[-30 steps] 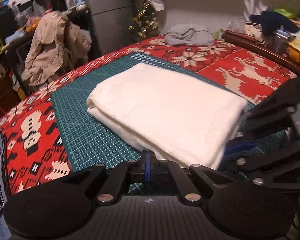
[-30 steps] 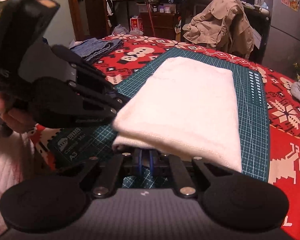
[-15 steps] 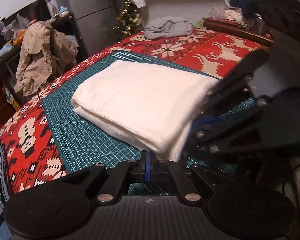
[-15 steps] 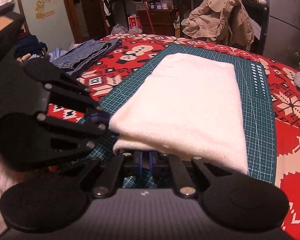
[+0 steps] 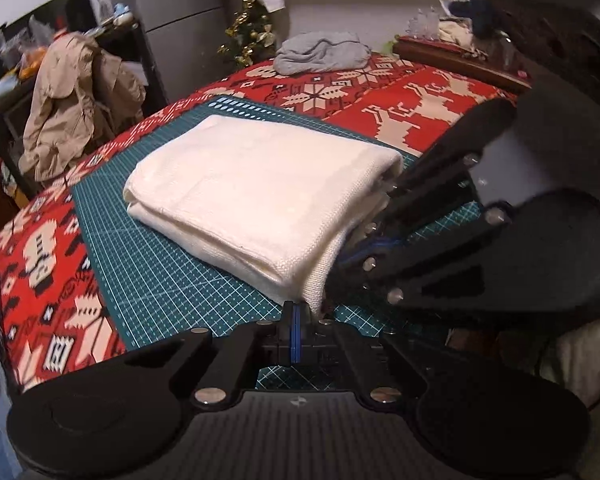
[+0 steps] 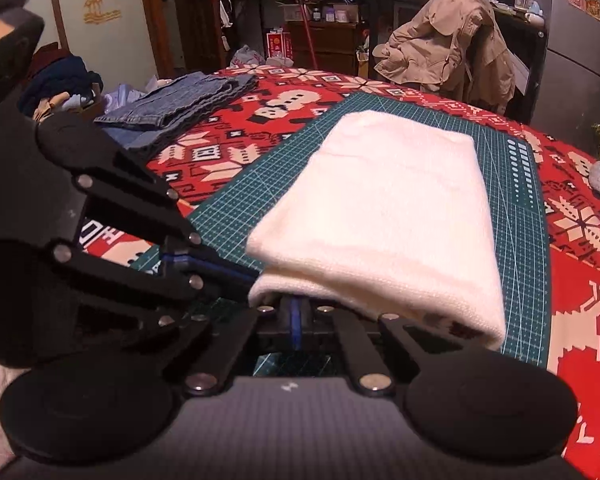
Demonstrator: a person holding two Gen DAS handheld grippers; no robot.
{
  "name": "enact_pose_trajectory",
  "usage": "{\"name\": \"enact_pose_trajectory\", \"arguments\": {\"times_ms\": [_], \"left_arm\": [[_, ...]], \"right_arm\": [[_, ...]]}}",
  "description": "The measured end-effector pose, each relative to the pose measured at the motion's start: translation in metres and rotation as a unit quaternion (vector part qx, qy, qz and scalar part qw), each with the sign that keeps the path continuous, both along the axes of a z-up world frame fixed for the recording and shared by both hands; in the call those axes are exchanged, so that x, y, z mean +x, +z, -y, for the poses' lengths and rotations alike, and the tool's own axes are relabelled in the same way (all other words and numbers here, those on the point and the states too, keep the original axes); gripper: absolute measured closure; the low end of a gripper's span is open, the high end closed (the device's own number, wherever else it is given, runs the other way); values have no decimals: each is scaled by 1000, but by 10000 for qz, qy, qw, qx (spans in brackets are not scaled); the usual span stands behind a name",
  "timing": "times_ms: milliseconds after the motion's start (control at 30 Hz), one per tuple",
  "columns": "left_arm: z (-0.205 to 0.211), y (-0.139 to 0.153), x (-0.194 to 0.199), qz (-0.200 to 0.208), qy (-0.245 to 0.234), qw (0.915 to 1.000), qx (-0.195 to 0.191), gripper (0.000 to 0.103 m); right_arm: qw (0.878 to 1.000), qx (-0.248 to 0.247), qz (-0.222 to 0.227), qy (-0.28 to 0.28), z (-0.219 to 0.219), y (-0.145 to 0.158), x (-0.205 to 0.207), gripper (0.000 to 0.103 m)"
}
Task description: Fold clothes
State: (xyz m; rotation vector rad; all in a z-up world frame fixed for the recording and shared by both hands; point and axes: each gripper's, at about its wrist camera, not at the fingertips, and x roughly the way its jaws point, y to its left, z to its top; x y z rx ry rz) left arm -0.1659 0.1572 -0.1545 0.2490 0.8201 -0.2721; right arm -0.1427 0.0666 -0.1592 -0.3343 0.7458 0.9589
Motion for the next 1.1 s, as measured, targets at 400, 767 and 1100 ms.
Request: {"name": "enact_pose_trajectory", "arguments": {"times_ms": [400, 767, 1100], "left_arm": [[-7, -6, 3, -341, 558, 9935, -929, 103], [-16, 2, -11, -311, 467, 9936, -984, 98], [-67, 9, -7, -339, 1568, 9680, -1928, 96]], "right_arm": [[9991, -143, 297, 256, 6, 5, -26, 100], [9993, -31, 210, 314, 15, 13, -23, 95], [9981, 350, -319, -386, 2, 4, -23, 90]]}}
